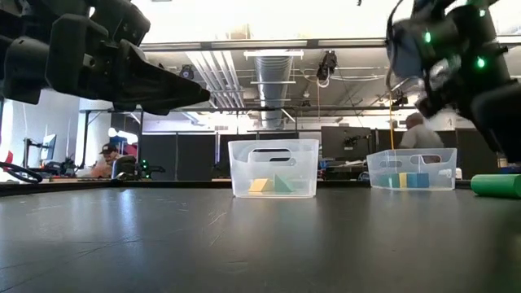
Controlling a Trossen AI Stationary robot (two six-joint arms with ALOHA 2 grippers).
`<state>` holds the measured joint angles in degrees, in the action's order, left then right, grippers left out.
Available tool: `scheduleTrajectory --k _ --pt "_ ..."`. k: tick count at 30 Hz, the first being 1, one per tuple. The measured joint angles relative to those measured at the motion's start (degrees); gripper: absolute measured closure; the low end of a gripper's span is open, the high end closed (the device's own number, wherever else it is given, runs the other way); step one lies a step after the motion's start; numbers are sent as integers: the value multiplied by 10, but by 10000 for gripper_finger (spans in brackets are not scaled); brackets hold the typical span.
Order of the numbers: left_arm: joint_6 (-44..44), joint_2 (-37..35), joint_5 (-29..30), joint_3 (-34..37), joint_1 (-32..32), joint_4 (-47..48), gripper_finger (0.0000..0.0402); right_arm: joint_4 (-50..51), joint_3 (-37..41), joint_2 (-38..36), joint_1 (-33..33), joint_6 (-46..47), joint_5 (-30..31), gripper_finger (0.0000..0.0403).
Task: Sort blocks by size
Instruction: Put the blue triangular block into the middle transparent bin
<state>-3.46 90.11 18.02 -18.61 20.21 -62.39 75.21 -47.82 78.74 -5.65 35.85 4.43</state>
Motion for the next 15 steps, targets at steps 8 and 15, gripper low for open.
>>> scheduleTrajectory --k 8,15 --pt "0 0 0 0 0 0 240 25 21 59 63 -27 -3 107" --pt "0 0 -1 0 0 -2 240 17 26 104 126 -37 3 147"
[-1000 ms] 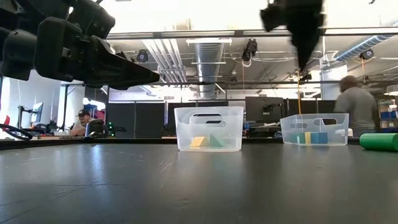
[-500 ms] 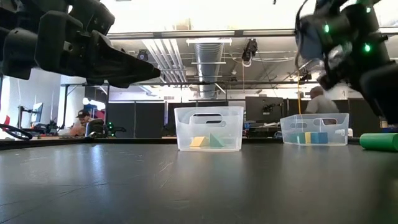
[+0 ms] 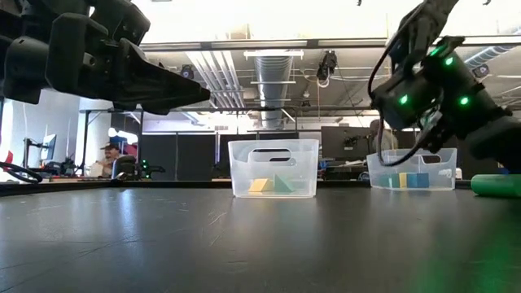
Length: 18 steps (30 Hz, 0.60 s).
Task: Sort blocks by size
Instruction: Put the blue triangular block into the middle transparent bin
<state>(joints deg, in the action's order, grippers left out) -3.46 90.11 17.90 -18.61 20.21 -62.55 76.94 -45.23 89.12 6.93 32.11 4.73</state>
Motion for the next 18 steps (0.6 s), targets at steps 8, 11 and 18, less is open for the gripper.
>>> scheduleTrajectory --k 8,11,18 --pt "0 0 -1 0 0 0 240 -22 14 31 77 -16 14 182" --pt "0 0 -5 0 0 0 240 -45 16 36 100 -37 14 181" --pt "0 0 -5 0 0 1 240 -47 35 49 137 -93 13 149"
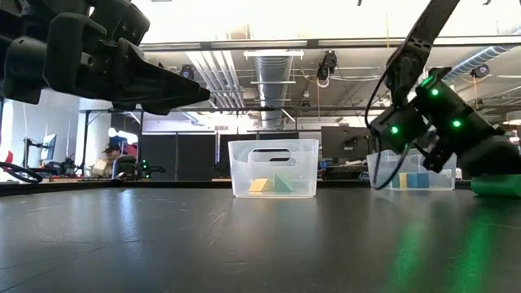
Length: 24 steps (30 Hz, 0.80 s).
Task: Sort blocks by size
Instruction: Put the blue triangular block into the middle transparent bin
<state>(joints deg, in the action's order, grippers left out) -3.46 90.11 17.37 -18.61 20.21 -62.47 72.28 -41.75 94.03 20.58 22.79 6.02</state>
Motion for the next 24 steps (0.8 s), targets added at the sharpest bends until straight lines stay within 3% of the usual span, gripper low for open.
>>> scheduleTrajectory --k 8,24 --pt "0 0 0 0 0 4 240 -19 20 5 8 -38 -41 126" --pt "0 0 0 0 0 4 240 -46 16 -4 7 -37 -52 205"
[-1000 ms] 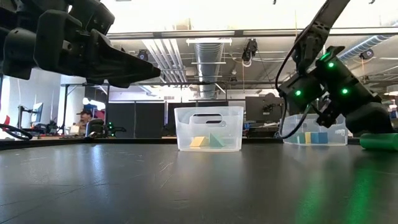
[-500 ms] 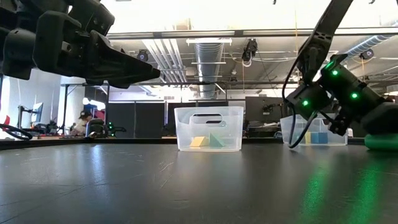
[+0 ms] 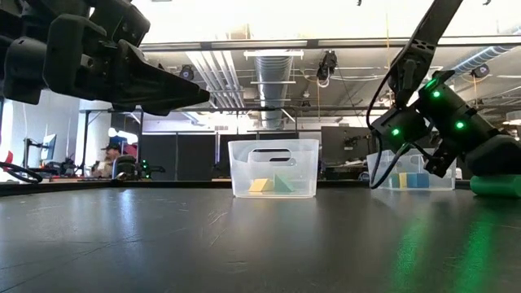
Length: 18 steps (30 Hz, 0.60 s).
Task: Sort blocks by size
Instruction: Put the blue triangular block into the middle transparent bin
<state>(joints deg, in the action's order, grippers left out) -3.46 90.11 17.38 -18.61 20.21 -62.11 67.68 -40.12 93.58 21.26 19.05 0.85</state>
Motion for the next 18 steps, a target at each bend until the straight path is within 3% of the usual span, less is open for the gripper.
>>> scheduleTrajectory --k 12,18 --pt "0 0 0 0 0 0 240 3 -3 -3 0 5 -13 300" --pt "0 0 0 0 0 0 240 22 -13 -3 -5 10 -20 318"
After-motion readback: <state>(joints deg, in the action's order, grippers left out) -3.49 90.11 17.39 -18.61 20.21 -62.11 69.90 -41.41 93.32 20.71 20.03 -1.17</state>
